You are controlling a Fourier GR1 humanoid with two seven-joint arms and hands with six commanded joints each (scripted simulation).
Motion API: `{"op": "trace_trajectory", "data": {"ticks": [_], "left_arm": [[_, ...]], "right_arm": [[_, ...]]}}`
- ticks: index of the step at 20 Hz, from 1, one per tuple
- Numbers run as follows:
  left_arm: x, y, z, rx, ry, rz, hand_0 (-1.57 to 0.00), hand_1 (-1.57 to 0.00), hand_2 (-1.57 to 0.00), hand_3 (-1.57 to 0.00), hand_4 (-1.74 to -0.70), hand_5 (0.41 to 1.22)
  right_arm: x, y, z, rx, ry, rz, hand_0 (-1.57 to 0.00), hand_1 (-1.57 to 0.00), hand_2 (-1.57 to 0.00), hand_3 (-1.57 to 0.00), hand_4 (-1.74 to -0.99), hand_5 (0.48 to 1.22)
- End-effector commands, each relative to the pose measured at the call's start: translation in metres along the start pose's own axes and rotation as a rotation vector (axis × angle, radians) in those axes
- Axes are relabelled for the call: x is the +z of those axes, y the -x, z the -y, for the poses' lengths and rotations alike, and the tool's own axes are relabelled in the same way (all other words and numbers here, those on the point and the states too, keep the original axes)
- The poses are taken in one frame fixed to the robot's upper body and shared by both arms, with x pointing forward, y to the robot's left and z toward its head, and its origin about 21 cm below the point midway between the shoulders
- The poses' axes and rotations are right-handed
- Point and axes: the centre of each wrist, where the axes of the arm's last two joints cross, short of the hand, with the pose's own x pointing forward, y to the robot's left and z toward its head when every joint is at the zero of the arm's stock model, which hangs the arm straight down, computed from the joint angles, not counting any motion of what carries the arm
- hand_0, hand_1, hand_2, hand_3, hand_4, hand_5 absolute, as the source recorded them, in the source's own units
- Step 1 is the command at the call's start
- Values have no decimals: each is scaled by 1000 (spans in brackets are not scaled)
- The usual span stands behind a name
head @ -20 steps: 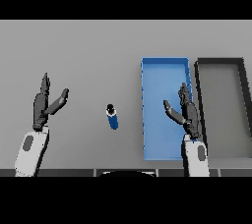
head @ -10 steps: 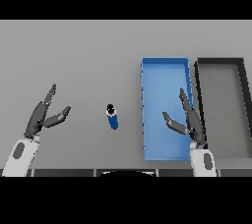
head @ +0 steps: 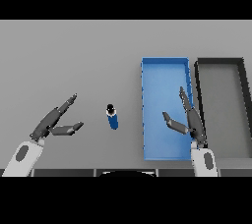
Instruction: Pick up the blue pipe and place it into the blue bin.
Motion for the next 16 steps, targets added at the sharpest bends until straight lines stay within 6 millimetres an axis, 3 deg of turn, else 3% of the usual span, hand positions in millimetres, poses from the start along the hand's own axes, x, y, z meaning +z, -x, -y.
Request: {"op": "trace_trajectory", "data": {"ticks": [1, 9, 16], "left_arm": [[-2, -1, 4, 1, 31, -21, 1, 1, 1, 1, -1052, 513], [-24, -4, 59, 20, 199, 6, 1, 1, 1, 1, -1109, 447], [-59, -3, 87, 43, 246, 5, 1, 1, 1, 1, -1114, 450]], "right_arm": [[2, 2, 2, 0, -2, -10, 1, 1, 1, 1, -1229, 606], [1, 3, -1, -12, 3, -4, 1, 1, 1, 1, -1263, 617], [6, 3, -1, -18, 14, -18, 1, 1, 1, 1, -1276, 609]]}}
